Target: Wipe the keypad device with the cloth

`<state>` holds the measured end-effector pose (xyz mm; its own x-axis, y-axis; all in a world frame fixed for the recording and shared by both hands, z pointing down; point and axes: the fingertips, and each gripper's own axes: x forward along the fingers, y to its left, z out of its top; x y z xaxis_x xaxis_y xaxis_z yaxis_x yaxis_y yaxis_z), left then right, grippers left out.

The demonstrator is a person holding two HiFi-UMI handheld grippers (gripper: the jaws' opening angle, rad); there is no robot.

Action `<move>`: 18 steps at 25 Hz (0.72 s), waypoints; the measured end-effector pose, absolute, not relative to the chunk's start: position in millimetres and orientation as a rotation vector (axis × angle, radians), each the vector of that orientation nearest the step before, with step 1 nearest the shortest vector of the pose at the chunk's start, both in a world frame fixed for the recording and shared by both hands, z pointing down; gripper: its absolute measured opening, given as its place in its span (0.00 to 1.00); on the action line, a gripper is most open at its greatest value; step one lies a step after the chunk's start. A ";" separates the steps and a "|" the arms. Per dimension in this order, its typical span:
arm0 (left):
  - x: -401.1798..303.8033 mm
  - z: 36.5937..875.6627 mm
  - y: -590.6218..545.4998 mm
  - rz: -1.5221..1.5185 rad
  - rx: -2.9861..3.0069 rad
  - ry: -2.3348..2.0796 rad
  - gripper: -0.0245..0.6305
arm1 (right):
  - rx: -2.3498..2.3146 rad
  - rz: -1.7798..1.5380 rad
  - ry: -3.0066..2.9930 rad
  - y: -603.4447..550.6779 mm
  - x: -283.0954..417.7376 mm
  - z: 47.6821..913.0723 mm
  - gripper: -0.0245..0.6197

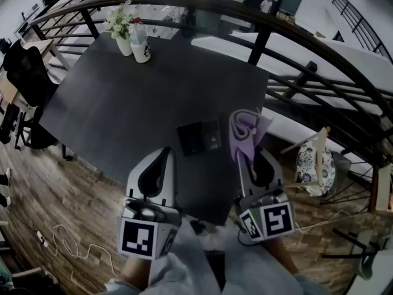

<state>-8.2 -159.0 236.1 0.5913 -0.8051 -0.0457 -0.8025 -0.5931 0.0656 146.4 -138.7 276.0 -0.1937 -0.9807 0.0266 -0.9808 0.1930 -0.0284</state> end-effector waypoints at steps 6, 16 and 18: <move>-8.8 235.7 -160.9 -0.117 2.774 -1.414 0.06 | 1.967 0.092 -2.448 -136.7 145.5 280.7 0.19; -6.9 240.5 -158.9 -0.093 2.764 -1.402 0.06 | 1.957 0.116 -2.445 -138.1 146.5 282.6 0.19; -4.5 243.2 -157.3 -0.075 2.758 -1.382 0.06 | 1.955 0.116 -2.452 -137.9 146.7 281.8 0.19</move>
<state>-4.5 -157.3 243.2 0.5978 -0.8014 -0.0187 -0.7987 -0.5975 0.0712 146.7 -137.9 281.8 -0.2236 -0.9735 0.0486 -0.9737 0.2209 -0.0554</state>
